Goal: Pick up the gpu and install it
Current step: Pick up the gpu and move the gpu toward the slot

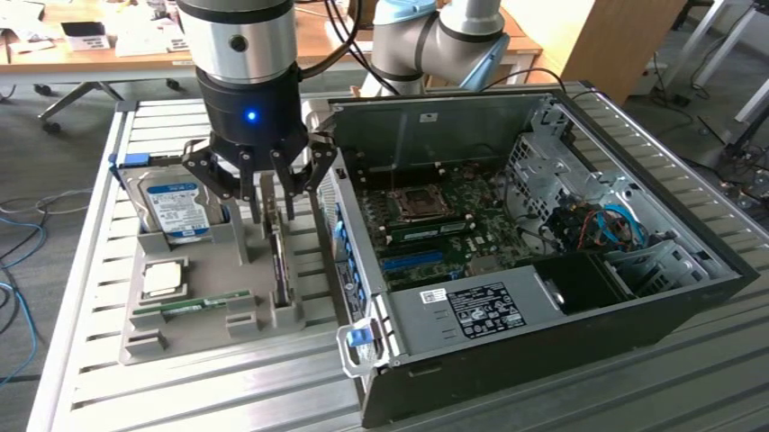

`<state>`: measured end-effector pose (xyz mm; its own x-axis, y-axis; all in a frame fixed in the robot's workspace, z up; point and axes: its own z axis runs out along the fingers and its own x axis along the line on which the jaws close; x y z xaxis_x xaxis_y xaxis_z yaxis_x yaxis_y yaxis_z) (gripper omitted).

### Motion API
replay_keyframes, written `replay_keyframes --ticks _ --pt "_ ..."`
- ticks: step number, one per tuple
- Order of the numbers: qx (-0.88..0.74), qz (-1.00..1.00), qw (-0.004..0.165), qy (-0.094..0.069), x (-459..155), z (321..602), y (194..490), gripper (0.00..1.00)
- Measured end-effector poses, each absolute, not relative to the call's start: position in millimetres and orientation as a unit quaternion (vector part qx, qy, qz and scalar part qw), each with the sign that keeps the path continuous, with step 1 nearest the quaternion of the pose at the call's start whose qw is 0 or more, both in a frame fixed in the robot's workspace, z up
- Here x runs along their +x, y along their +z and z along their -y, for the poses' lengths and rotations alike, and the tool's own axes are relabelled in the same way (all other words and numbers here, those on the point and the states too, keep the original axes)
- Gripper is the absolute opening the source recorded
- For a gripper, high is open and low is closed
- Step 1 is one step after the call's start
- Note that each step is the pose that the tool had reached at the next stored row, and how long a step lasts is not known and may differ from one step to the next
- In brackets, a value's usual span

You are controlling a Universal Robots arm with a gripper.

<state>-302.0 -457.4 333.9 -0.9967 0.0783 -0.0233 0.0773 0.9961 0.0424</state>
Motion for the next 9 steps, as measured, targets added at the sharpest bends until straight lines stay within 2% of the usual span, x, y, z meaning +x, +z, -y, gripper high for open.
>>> replay_keyframes --ticks 9 --pt "0.039 -0.999 0.013 0.021 -302.0 457.4 332.5 0.42"
